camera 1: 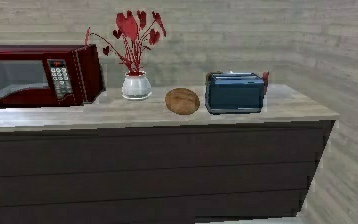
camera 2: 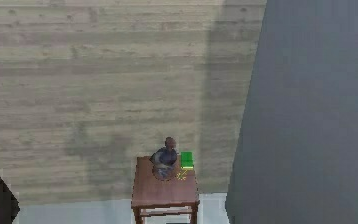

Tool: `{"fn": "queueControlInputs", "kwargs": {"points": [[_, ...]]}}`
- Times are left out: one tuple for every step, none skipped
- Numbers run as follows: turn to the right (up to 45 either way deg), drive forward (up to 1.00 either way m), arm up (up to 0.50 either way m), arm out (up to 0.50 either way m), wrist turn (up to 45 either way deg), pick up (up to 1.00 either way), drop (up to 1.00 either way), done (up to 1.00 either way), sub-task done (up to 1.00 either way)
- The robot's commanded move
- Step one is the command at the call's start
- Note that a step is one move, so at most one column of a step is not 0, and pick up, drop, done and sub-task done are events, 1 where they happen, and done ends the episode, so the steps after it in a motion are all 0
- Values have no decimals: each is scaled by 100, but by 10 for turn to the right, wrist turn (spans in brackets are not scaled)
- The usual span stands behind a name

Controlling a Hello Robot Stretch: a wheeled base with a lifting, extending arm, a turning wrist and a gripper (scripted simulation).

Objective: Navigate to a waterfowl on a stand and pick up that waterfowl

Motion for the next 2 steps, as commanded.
{"fn": "queueControlInputs", "kwargs": {"points": [[0, 0, 0, 46, 0, 0, 0, 0, 0], [0, 0, 0, 0, 450, 0, 0, 0, 0]]}}
